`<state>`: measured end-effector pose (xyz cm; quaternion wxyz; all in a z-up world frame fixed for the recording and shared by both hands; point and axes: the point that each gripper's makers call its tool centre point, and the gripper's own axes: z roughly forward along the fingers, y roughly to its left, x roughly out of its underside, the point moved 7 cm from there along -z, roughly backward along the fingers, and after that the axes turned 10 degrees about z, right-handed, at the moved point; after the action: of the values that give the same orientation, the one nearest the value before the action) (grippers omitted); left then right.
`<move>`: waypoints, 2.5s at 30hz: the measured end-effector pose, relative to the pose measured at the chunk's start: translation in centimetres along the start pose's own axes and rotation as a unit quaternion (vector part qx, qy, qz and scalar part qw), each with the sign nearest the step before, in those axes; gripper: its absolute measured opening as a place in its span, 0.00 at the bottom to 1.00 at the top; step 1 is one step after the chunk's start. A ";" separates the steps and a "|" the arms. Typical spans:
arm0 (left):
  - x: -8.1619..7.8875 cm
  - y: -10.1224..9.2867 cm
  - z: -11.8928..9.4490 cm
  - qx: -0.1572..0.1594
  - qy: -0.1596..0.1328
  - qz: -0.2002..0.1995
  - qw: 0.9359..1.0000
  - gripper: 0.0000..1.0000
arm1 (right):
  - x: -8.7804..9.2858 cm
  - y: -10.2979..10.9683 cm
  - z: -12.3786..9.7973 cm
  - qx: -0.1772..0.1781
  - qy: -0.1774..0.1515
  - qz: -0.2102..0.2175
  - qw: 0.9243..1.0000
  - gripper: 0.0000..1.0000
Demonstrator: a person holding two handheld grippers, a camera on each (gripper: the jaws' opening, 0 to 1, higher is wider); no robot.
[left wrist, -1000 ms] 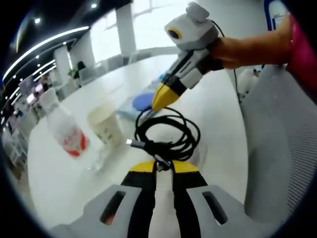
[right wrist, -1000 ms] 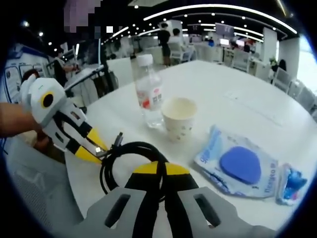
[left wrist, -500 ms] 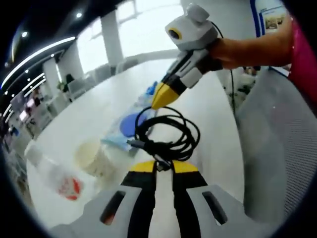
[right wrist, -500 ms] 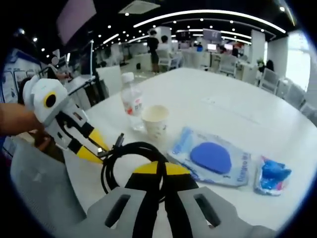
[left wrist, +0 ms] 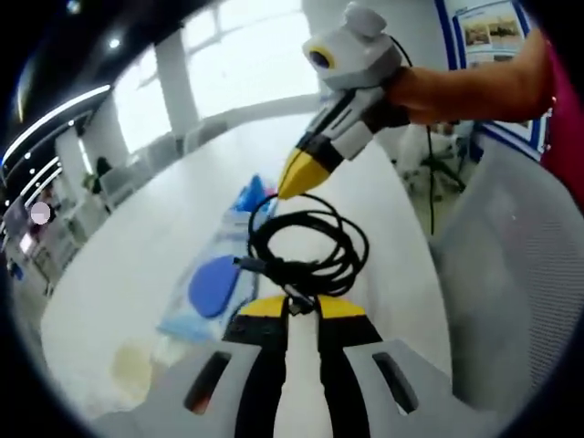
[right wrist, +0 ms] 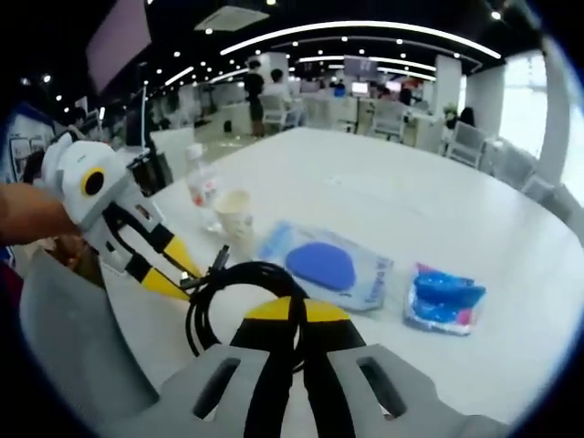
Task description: Arrange the tabletop items into an orderly group along one side of the table until the central work area is clear of visible clutter.
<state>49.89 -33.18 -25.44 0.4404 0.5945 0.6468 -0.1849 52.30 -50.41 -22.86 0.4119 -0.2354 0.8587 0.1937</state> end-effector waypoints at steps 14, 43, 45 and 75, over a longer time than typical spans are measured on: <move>-3.4 0.1 6.0 0.029 -0.014 0.003 0.999 0.08 | 1.2 -5.3 -3.2 0.041 0.000 0.020 0.999 0.01; -1.5 0.7 13.1 0.039 0.026 -0.040 0.998 0.08 | 4.0 -10.9 0.0 0.043 0.036 0.057 0.997 0.01; -1.2 0.8 13.2 0.039 0.031 -0.042 0.998 0.08 | 4.2 -11.0 0.4 0.041 0.039 0.059 0.997 0.01; 0.9 0.4 15.3 0.044 0.078 -0.055 0.994 0.09 | 7.8 -12.5 4.0 0.037 0.078 0.081 0.993 0.02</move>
<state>55.73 -44.19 -34.32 0.3511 0.5898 0.7019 -0.1903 57.49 -60.43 -33.16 0.3347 -0.1640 0.9112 0.1755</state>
